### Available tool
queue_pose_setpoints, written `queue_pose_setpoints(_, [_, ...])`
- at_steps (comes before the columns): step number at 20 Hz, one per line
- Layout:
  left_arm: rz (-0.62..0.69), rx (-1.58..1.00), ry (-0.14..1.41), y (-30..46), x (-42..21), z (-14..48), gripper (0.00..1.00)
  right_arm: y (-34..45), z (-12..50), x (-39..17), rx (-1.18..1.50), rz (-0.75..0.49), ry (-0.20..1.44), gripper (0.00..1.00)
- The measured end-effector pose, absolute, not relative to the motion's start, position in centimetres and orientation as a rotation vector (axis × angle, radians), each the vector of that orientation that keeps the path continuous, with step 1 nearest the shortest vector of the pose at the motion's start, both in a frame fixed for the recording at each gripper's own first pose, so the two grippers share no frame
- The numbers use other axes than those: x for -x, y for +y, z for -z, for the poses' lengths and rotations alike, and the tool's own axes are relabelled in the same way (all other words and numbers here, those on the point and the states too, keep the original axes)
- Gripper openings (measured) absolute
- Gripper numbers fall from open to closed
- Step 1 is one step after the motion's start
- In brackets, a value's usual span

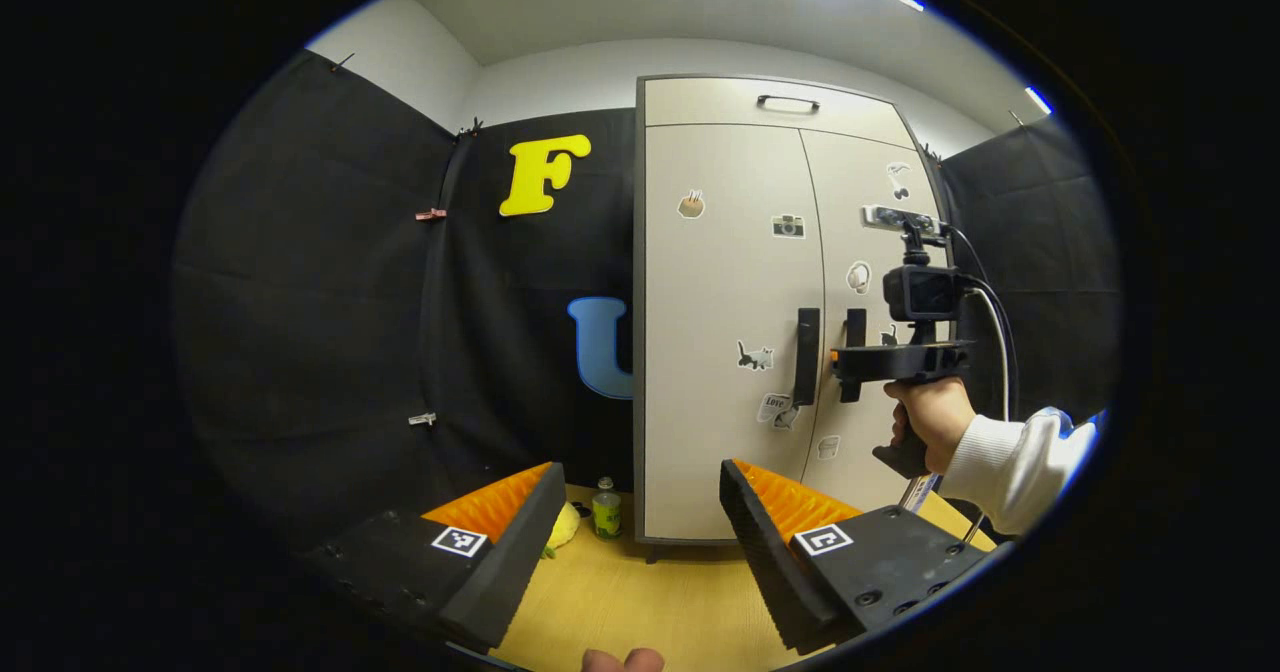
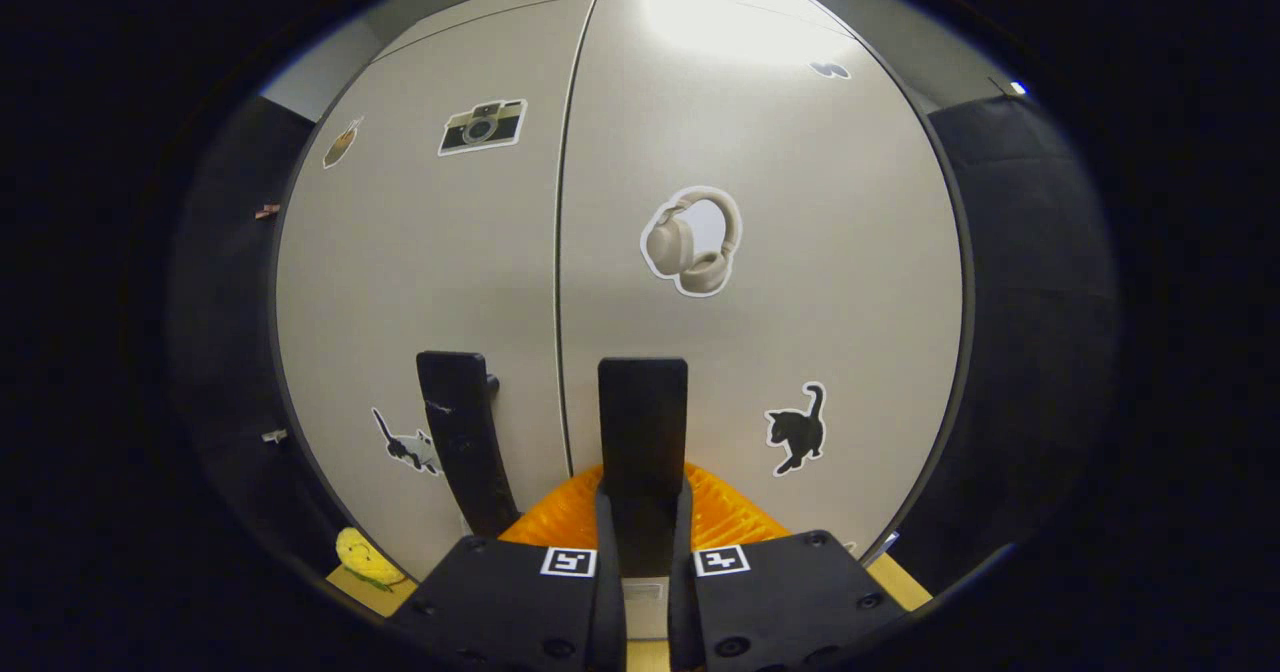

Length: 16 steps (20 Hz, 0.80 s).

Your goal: Open the right door of the double-door shoe cabinet with the right hand, and open the left door with the left hand.

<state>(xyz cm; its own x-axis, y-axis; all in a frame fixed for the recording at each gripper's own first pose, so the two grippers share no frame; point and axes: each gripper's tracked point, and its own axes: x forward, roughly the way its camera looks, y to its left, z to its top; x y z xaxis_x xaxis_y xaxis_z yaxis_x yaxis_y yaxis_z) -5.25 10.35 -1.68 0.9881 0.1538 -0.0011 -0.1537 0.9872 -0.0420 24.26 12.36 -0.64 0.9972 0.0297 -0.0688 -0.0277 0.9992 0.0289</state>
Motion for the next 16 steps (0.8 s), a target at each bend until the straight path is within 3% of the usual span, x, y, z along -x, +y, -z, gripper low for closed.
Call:
queue_pose_setpoints(1, [-0.155, 0.034, -0.011, 10.1, 5.4, 1.3, 0.96, 12.3, 0.5, -24.0, -0.032, -0.031, 0.081, 0.16])
queue_pose_setpoints(16, [-0.165, 0.014, -0.019, 7.3, 8.0, 0.1, 0.95, 9.1, -0.8, -19.1, -0.129, -0.095, 0.036, 0.16])
